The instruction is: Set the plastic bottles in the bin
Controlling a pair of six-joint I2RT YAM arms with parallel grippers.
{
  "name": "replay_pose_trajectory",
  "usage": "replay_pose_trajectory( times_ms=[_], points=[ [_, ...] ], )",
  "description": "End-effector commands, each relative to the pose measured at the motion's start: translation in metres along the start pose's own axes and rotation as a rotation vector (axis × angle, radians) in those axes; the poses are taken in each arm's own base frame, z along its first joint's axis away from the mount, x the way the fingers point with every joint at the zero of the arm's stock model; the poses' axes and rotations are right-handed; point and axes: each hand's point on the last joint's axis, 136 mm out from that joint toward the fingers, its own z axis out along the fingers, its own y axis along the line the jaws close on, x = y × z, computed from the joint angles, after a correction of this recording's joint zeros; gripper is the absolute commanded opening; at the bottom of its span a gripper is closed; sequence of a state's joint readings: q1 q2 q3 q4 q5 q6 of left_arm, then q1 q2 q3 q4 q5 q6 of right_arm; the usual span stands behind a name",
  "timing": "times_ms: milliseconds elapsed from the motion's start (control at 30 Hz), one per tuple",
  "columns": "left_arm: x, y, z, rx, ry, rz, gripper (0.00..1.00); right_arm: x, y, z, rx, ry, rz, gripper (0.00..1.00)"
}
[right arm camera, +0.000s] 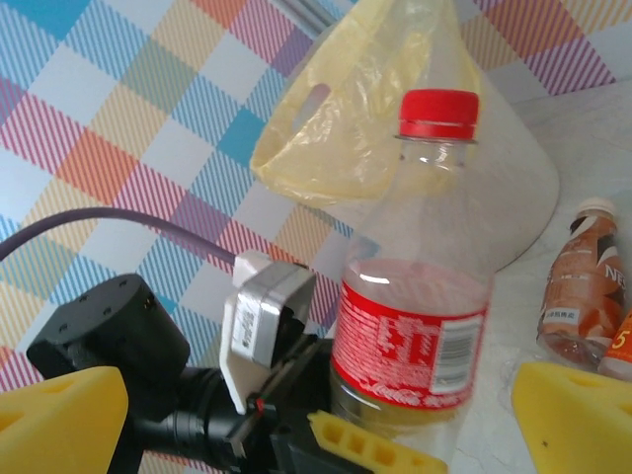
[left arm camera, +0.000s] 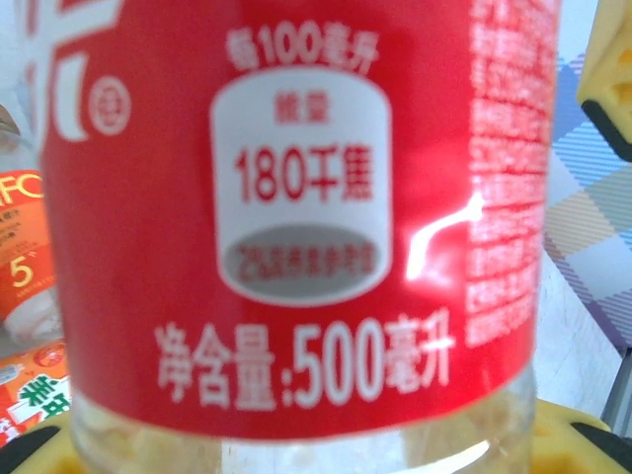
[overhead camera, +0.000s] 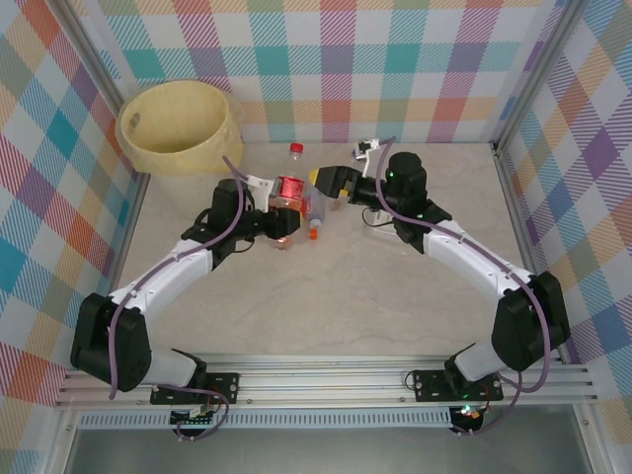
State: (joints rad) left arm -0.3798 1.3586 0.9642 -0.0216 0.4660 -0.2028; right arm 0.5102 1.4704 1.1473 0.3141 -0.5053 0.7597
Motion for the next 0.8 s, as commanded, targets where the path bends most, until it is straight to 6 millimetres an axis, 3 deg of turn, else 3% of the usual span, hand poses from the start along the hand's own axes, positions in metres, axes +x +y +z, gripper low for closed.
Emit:
replay_pose_trajectory(
  times_ms=[0,233,333,500,767],
  points=[
    [-0.027,-0.006,-0.02,0.024,-0.094,-0.006,0.42,-0.01,0.031,-0.019,-0.101,-0.022,-0.141,1.0],
    [-0.072,0.009,-0.055,-0.123,-0.199,-0.04,0.43,-0.011,0.045,-0.046,-0.106,-0.128,-0.343,1.0],
    [-0.1,0.006,-0.075,-0.193,-0.269,-0.025,0.43,-0.012,0.032,-0.052,-0.023,-0.153,-0.368,1.0],
    [-0.155,0.028,-0.117,-0.467,-0.423,-0.054,0.44,-0.011,0.021,-0.056,0.05,-0.154,-0.335,1.0],
    [-0.222,0.058,-0.15,-0.716,-0.628,-0.022,0.44,-0.004,0.011,-0.067,0.117,-0.152,-0.32,1.0]
  ],
)
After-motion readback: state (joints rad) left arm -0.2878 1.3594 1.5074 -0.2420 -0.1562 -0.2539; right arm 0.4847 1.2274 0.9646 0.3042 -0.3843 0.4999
